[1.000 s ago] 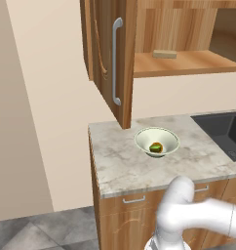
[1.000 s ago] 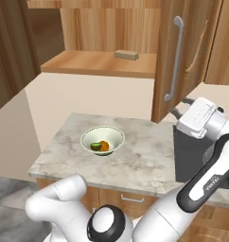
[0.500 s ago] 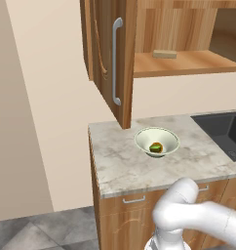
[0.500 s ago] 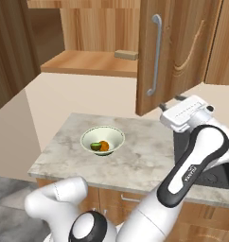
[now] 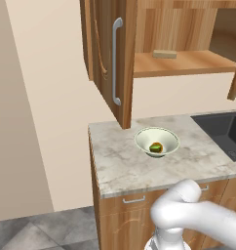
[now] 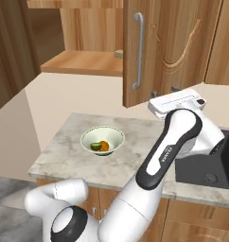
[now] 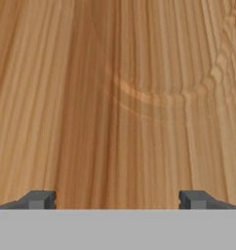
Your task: Open the cabinet. Pick the orange and kiwi from the cabinet and place them into the bowl. Then close the cabinet.
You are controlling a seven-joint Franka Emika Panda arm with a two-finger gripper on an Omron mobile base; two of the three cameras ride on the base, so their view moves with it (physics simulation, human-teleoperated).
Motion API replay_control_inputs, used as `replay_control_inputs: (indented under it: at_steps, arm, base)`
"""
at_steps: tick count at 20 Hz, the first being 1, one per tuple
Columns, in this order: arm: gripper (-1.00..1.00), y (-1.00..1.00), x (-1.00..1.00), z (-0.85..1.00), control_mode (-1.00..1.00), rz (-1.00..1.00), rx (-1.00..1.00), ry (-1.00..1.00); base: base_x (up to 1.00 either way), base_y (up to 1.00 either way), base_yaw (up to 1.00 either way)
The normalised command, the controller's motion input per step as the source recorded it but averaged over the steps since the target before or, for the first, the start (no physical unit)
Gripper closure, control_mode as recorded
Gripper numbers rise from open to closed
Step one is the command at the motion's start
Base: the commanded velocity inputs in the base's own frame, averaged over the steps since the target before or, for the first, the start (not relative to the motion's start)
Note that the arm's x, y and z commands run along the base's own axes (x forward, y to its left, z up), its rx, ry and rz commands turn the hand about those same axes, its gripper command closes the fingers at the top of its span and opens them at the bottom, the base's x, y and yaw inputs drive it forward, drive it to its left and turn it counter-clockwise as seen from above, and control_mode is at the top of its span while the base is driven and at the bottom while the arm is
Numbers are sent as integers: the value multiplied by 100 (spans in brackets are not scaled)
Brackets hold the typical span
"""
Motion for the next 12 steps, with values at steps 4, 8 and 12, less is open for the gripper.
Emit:
replay_control_inputs:
  at_steps: [4, 8, 12]
  arm:
    - [-100, 4, 47, 9, -100, -16, 0, 6]
    - [-100, 5, 54, 0, -100, -16, 0, 9]
    - [-100, 8, 58, 0, -100, -16, 0, 10]
  base:
    - [0, 0, 0]
    - [0, 0, 0]
    - [0, 0, 0]
